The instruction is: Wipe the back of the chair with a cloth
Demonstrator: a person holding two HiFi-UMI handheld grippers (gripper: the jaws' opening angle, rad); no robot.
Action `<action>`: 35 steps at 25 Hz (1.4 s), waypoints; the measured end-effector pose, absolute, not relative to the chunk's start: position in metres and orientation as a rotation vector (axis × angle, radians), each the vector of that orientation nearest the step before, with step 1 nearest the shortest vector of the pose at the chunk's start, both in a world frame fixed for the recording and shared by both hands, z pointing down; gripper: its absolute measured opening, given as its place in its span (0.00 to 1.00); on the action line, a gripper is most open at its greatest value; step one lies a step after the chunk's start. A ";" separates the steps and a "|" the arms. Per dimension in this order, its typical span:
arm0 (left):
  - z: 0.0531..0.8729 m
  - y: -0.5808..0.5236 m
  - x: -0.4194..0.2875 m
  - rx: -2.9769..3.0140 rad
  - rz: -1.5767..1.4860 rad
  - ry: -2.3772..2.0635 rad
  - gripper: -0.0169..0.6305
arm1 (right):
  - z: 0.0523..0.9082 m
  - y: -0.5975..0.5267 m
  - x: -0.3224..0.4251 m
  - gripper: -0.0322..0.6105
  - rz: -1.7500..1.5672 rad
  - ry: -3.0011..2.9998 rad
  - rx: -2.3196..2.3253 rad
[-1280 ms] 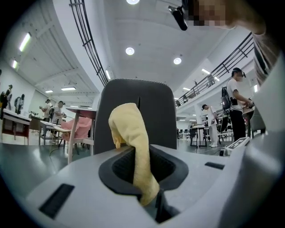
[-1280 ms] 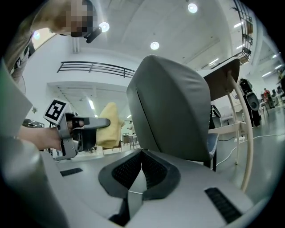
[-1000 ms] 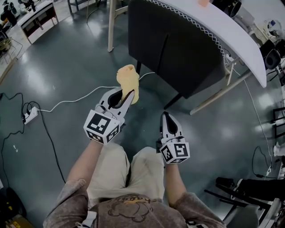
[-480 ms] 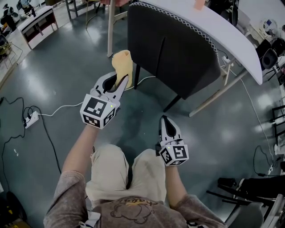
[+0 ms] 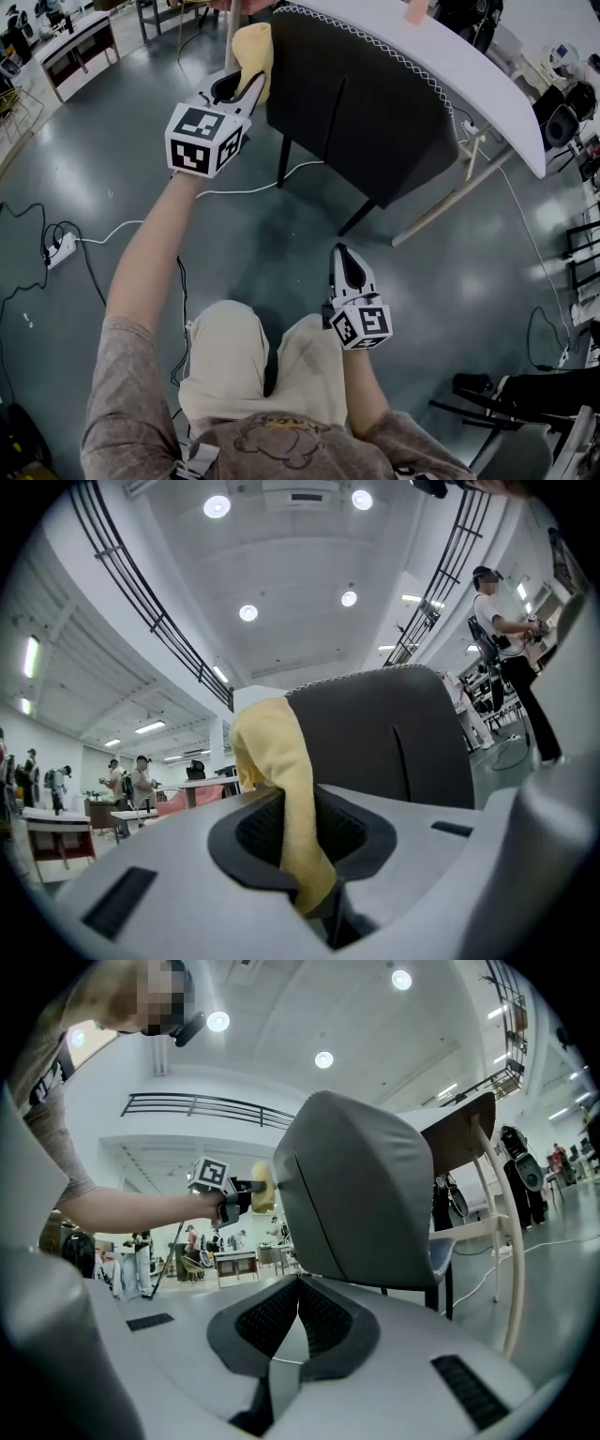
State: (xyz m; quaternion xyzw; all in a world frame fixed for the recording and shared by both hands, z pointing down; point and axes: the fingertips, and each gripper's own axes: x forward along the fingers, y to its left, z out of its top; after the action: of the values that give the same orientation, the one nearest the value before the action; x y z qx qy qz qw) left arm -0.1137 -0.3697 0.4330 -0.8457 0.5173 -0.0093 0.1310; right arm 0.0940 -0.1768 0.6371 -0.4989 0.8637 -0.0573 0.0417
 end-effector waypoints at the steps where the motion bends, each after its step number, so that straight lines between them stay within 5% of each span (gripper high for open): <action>1: 0.429 -0.375 -0.113 -2.450 -0.026 1.507 0.13 | 0.638 -0.176 0.097 0.09 -0.175 2.645 -1.531; 35: 0.408 -0.341 0.002 -2.644 0.066 1.195 0.12 | 0.642 -0.165 0.126 0.09 -0.181 2.597 -1.619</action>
State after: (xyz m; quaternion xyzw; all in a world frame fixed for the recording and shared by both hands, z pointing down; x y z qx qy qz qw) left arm 0.0018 -0.3407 0.4084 -0.9045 0.4088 0.0225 0.1193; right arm 0.1265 -0.1651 0.6423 -0.5276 0.8466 -0.0591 0.0379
